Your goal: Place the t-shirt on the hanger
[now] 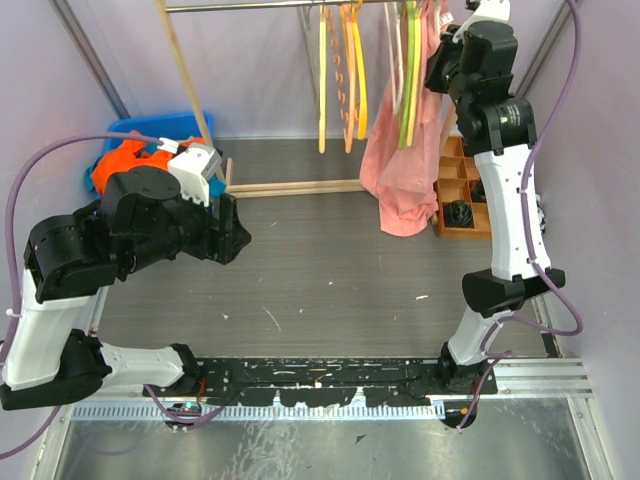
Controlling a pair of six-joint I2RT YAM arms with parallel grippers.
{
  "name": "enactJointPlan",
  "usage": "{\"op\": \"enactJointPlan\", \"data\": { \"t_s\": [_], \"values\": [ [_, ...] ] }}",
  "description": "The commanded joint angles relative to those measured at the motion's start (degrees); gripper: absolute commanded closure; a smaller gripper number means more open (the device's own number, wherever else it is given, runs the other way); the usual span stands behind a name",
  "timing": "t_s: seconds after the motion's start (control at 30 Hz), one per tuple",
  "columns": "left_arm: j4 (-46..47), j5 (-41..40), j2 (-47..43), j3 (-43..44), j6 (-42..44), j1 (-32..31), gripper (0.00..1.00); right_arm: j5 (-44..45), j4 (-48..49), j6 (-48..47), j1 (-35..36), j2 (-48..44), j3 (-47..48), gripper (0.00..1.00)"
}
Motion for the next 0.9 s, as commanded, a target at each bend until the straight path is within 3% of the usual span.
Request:
{"op": "enactJointPlan", "data": {
  "t_s": [0.0, 0.4, 0.57, 0.7, 0.87],
  "values": [
    [1.8, 0.8, -0.6, -1.2, 0.4, 0.3, 0.27, -6.5, 1.5, -1.1, -1.1, 1.4, 11.6, 0.99],
    [1.1, 0.9, 0.3, 0.0, 0.7, 0.3, 0.27, -8.8, 0.9, 0.8, -4.6, 4.2, 10.9, 0.99],
    [1.7, 1.1, 0.4, 1.0, 0.5, 0.3, 0.27, -6.1, 3.7, 0.7, -4.6, -5.4, -0.4, 0.99],
    [2.2, 1.7, 0.7, 3.3, 0.4, 0.3, 0.27, -3.2, -1.2, 0.3, -4.7, -8.9, -1.9, 0.99],
    [3.7, 7.0, 5.1, 13.9, 0.2, 0.3, 0.26, -3.1, -6.2, 1.4, -4.7, -14.1, -9.0, 0.99]
  ]
}}
